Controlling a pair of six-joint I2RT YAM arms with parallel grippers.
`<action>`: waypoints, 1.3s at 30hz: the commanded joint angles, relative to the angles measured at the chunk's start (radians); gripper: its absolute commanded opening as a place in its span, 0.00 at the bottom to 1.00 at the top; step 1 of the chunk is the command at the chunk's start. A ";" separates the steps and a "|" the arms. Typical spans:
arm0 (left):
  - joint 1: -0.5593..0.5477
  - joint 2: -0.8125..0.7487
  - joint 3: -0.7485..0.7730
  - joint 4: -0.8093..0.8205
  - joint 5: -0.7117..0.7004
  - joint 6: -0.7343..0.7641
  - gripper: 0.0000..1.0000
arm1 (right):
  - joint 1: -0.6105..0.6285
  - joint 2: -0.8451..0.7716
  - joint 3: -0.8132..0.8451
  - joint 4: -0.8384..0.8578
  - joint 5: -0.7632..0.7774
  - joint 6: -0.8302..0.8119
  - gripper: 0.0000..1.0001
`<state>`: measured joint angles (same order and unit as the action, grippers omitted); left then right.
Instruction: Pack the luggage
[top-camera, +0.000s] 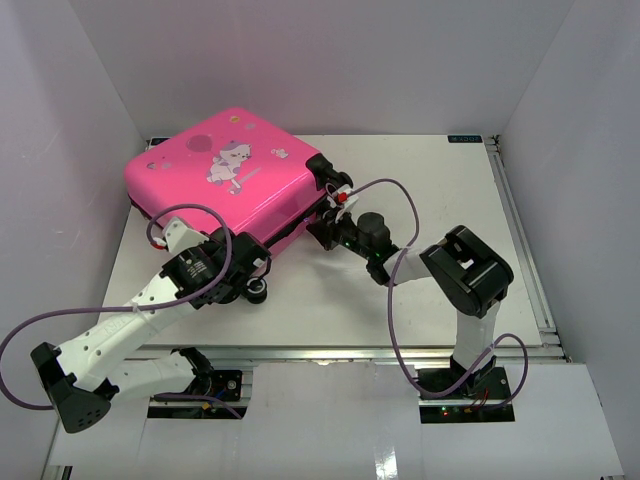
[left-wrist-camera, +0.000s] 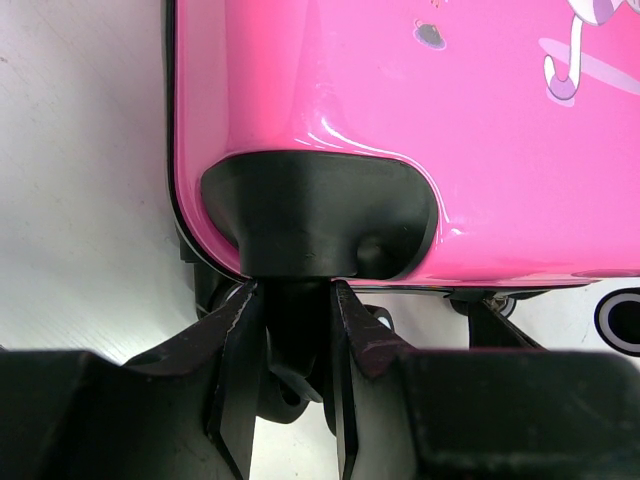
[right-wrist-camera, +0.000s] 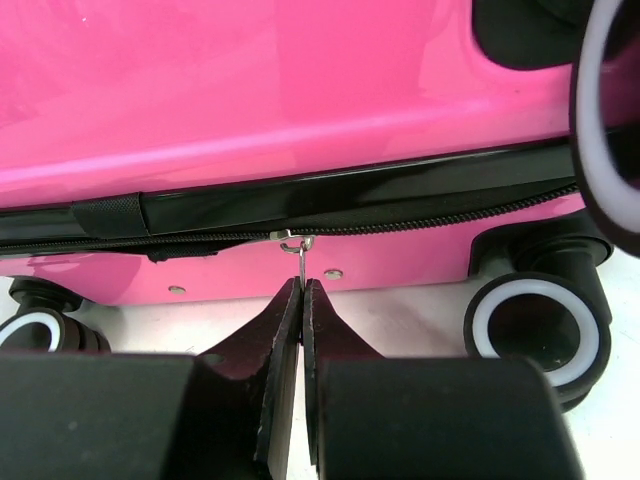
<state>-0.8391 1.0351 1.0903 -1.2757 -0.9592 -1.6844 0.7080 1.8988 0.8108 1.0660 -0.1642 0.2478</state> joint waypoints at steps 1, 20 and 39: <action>0.015 -0.043 0.067 -0.109 -0.153 -0.004 0.00 | -0.040 -0.020 0.054 -0.024 0.059 -0.009 0.08; 0.016 -0.148 0.046 -0.131 -0.181 0.021 0.00 | -0.322 0.090 0.152 0.034 -0.116 0.153 0.08; 0.017 -0.331 -0.123 0.933 0.240 1.103 0.19 | -0.377 0.418 0.448 0.197 -0.396 0.330 0.08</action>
<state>-0.8238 0.8175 1.0703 -1.0382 -1.0488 -1.2509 0.3424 2.2451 1.2218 1.1371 -0.5520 0.5131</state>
